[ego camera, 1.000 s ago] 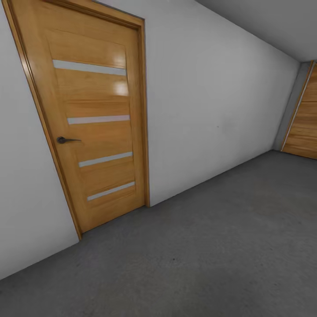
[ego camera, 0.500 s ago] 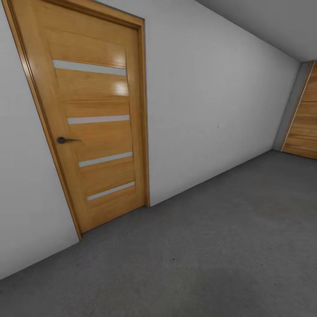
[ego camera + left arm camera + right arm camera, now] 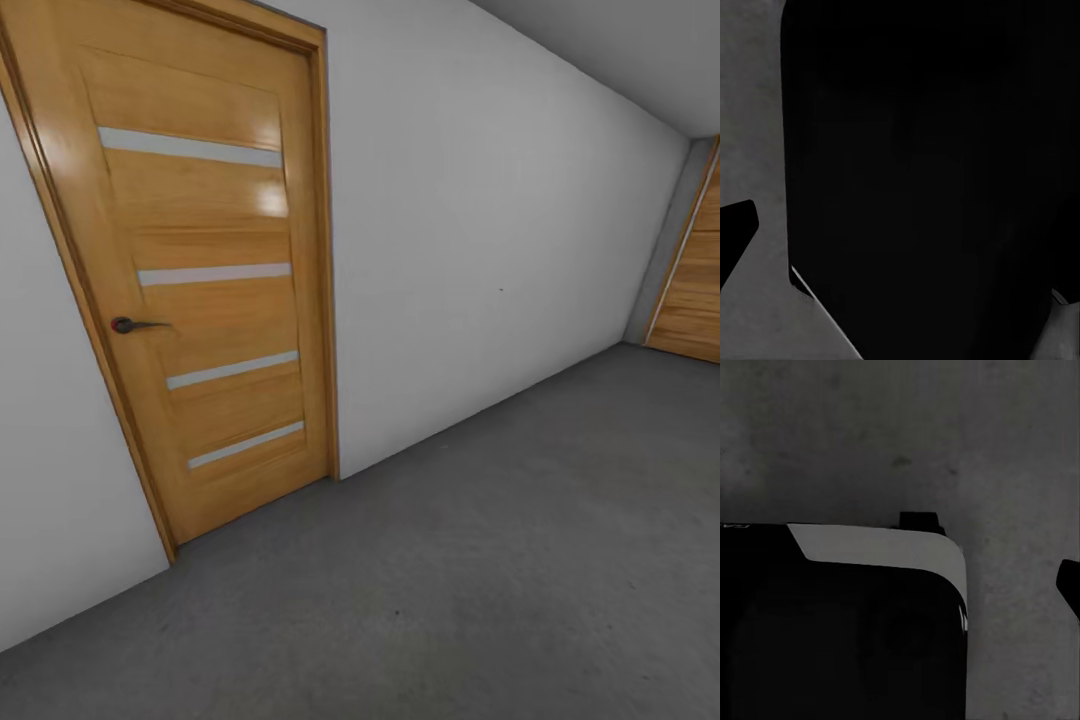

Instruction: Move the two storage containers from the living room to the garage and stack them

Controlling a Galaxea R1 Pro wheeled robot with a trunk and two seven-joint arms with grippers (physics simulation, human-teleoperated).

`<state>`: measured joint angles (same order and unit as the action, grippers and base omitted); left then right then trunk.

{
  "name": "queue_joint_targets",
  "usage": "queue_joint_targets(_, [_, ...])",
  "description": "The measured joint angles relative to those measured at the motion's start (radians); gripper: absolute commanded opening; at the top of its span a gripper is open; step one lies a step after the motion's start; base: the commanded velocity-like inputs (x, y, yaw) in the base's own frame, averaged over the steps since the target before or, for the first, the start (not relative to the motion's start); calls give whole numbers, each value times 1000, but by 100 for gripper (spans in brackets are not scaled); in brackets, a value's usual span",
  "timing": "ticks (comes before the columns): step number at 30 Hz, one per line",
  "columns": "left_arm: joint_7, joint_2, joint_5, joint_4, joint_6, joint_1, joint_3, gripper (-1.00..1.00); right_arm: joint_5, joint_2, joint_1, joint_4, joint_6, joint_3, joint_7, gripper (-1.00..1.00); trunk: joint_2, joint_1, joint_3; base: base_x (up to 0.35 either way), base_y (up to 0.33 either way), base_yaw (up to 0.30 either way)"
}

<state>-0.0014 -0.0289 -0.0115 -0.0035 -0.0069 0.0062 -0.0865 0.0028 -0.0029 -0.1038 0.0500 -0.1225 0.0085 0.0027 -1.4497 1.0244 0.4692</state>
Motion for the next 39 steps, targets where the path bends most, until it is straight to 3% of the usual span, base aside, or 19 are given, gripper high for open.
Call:
queue_joint_targets(14, [0,0,0,-3,0,0,-13,100,1,1,0,-2,-4,1,-1,100,0,0,4,338,-9,130])
queue_joint_targets(29, [0,-2,0,-3,0,0,-17,100,1,2,0,-2,-5,3,-3,100,0,1,15,21,-9,247])
queue_joint_targets(39, [0,-2,0,-16,-4,-1,-17,100,2,2,0,-3,-6,6,-3,100,0,0,22,201,-201,248])
